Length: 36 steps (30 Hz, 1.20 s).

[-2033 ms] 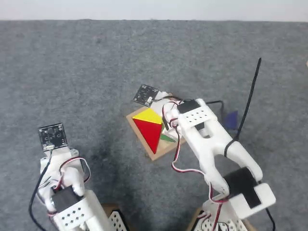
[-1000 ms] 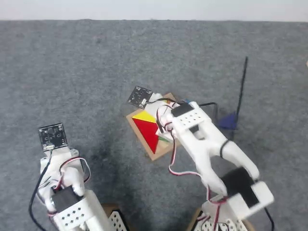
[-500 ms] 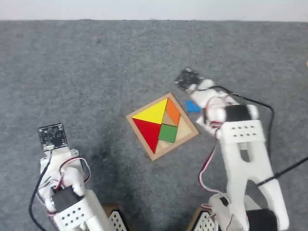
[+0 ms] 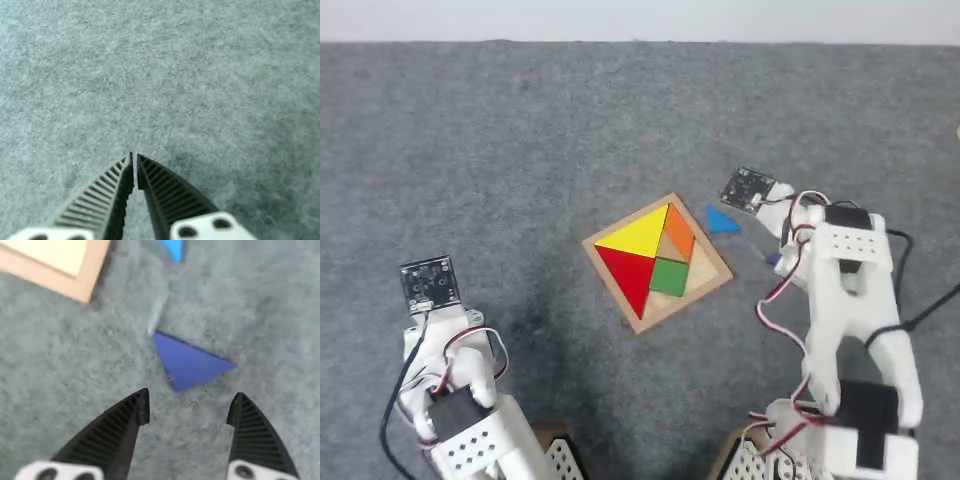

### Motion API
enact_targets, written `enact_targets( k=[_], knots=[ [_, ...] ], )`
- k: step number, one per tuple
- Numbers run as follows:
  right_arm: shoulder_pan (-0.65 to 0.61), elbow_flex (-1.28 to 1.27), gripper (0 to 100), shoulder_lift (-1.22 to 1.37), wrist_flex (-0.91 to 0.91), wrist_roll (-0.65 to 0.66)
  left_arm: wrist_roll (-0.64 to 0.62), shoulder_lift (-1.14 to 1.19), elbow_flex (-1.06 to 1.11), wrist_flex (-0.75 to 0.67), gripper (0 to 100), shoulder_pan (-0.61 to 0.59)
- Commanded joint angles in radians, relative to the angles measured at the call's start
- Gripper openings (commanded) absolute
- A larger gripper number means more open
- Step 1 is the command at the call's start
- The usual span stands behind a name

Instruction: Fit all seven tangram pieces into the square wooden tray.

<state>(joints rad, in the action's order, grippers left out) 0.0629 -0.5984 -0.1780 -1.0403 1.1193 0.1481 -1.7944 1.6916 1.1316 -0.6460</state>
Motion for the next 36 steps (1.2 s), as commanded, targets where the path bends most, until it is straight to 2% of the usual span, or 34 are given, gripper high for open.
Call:
enact_targets(
  k=[1,8,13,19,25,36],
  knots=[
    [0.031,0.104,26.8,0.030,0.031,0.072,0.011,-0.008,-0.007,0.003,2,0.005],
    [0.035,0.186,26.9,0.154,0.019,0.310,0.011,-0.008,-0.007,0.005,2,0.005],
    [0.041,0.189,27.0,0.196,-0.053,0.585,0.011,-0.008,-0.007,0.005,2,0.005],
    [0.091,0.199,27.0,0.197,-0.054,0.822,0.011,-0.008,-0.007,0.003,2,0.005],
    [0.102,0.247,27.0,0.246,-0.061,0.875,0.011,-0.008,-0.007,0.005,2,0.005],
    [0.064,0.249,26.6,0.372,-0.001,0.870,0.011,-0.008,-0.007,0.005,2,0.005]
  ],
)
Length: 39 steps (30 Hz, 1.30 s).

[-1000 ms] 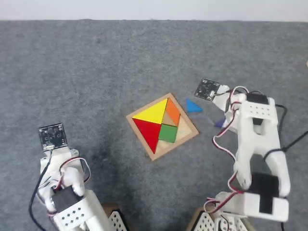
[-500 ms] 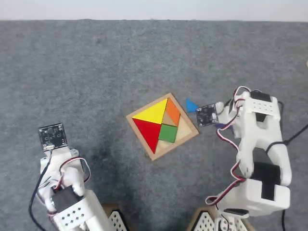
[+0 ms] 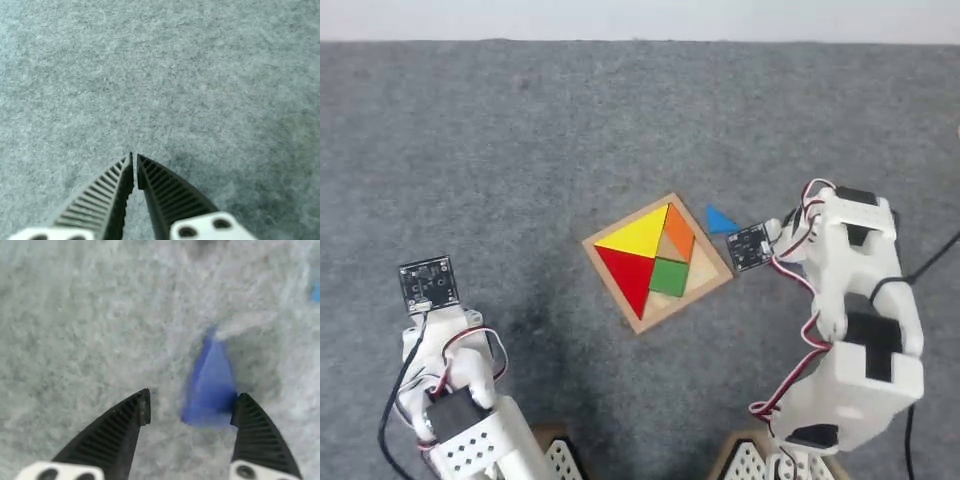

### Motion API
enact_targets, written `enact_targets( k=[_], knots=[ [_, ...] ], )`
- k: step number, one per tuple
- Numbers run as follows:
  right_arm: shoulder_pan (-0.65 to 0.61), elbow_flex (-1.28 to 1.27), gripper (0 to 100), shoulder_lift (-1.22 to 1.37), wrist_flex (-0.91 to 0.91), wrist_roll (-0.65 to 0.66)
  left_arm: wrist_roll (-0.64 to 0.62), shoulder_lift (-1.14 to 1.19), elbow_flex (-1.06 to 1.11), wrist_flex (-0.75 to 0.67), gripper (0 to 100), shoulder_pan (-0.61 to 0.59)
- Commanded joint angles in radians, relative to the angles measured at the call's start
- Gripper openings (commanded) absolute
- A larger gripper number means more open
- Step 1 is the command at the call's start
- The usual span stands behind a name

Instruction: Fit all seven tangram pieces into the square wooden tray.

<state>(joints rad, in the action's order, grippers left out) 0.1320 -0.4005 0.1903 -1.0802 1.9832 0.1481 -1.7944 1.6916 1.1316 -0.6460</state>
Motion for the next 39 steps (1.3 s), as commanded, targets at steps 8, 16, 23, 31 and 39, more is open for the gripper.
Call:
enact_targets(
  k=[8,16,23,31,39],
  knots=[
    [0.015,0.051,12.8,0.054,0.124,0.005,0.011,-0.006,-0.007,0.005,2,0.005],
    [0.007,0.117,9.2,0.054,0.117,-0.158,0.011,-0.006,-0.007,0.005,2,0.005],
    [-0.028,0.121,0.7,0.025,0.120,-0.247,0.011,-0.006,-0.007,0.005,2,0.005],
    [-0.101,0.115,0.9,-0.168,0.128,-0.591,0.011,-0.006,-0.007,0.005,2,0.005],
    [-0.335,0.114,0.9,-0.321,0.120,-0.766,0.011,-0.006,-0.007,0.005,2,0.005]
  ],
)
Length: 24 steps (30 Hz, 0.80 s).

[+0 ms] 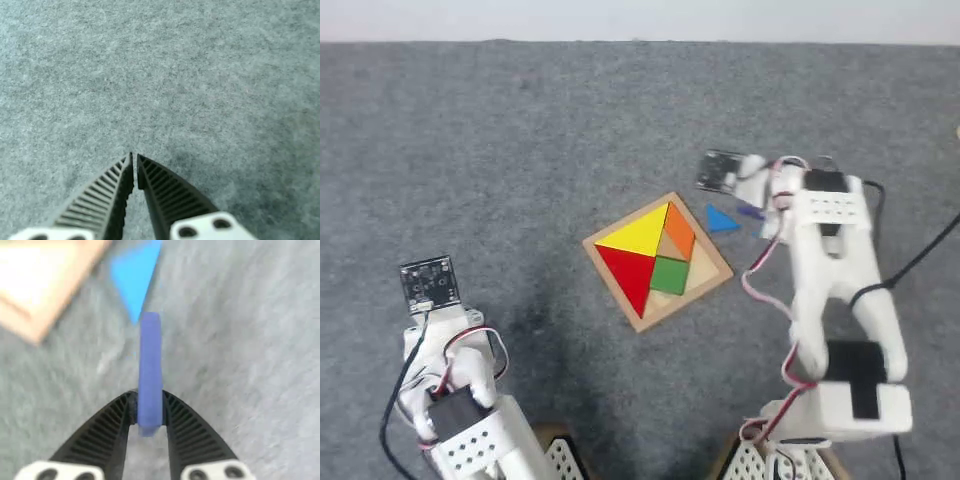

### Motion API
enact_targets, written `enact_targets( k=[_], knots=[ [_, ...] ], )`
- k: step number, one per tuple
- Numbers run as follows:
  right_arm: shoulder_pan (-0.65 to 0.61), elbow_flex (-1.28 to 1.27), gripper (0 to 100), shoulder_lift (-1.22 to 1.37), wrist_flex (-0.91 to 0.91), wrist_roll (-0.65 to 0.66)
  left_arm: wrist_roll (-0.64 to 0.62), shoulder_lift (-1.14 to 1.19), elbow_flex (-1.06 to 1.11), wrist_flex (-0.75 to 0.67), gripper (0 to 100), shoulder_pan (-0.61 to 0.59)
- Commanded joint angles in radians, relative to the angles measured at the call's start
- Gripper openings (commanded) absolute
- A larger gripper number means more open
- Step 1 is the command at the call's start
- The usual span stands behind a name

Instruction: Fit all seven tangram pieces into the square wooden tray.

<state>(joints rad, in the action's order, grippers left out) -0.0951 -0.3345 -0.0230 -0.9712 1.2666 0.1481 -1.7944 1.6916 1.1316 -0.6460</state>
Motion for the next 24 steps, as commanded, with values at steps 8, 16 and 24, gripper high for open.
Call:
enact_targets(
  k=[8,16,24],
  knots=[
    [-0.288,0.049,0.9,-0.116,-0.064,0.006,0.012,-0.008,-0.007,0.005,2,0.005],
    [-0.343,-0.048,0.9,-0.054,-0.065,0.397,0.012,-0.008,-0.007,0.005,2,0.005],
    [-0.461,-0.057,0.9,0.016,-0.039,0.493,0.012,-0.008,-0.007,0.005,2,0.005]
  ],
)
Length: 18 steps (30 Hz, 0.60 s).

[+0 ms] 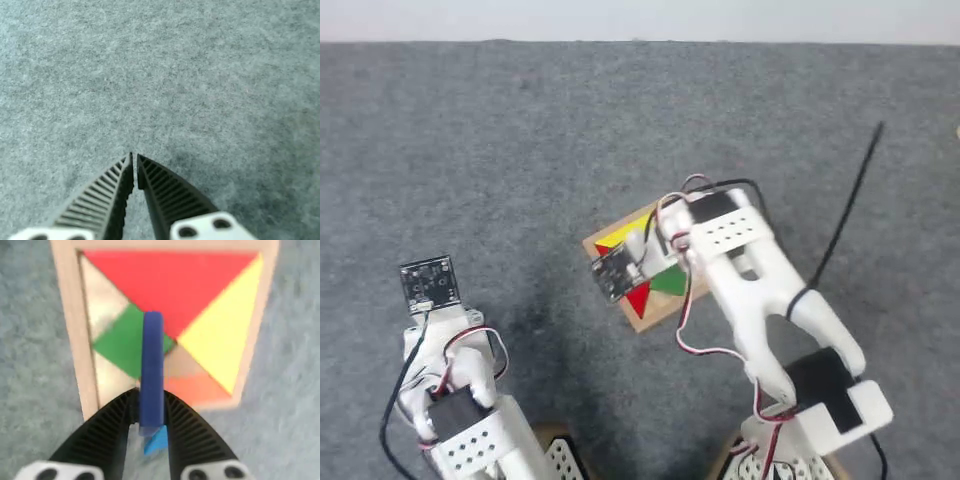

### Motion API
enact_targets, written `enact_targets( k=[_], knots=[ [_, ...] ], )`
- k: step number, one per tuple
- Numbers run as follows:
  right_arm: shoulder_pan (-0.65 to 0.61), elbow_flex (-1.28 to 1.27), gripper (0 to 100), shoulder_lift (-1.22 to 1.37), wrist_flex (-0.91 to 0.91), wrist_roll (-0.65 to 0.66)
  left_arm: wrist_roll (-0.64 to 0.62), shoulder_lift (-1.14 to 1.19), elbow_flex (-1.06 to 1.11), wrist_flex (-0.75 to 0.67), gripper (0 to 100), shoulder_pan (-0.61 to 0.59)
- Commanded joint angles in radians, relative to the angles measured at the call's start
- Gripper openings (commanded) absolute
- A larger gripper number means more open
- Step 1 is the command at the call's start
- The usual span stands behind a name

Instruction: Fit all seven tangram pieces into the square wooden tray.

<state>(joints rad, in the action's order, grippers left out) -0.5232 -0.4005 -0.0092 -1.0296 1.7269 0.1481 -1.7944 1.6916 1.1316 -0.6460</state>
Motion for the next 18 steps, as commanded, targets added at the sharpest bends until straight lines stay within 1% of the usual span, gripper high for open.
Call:
enact_targets(
  k=[1,5,10,12,14,18],
  knots=[
    [-0.041,0.006,0.9,0.012,0.039,0.035,0.012,-0.008,-0.007,0.005,2,0.005],
    [-0.044,0.006,1.0,0.048,0.054,0.032,0.012,-0.008,-0.007,0.005,2,0.005],
    [-0.008,0.006,2.3,0.053,0.054,0.028,0.012,-0.008,-0.007,0.005,2,0.005],
    [0.008,0.011,5.0,0.051,0.065,-0.015,0.012,-0.008,-0.007,0.005,2,0.005],
    [0.015,0.006,7.0,0.056,0.110,-0.048,0.012,-0.008,-0.007,0.005,2,0.005],
    [0.018,-0.040,7.9,0.059,0.220,-0.052,0.012,-0.008,-0.007,0.005,2,0.005]
  ],
)
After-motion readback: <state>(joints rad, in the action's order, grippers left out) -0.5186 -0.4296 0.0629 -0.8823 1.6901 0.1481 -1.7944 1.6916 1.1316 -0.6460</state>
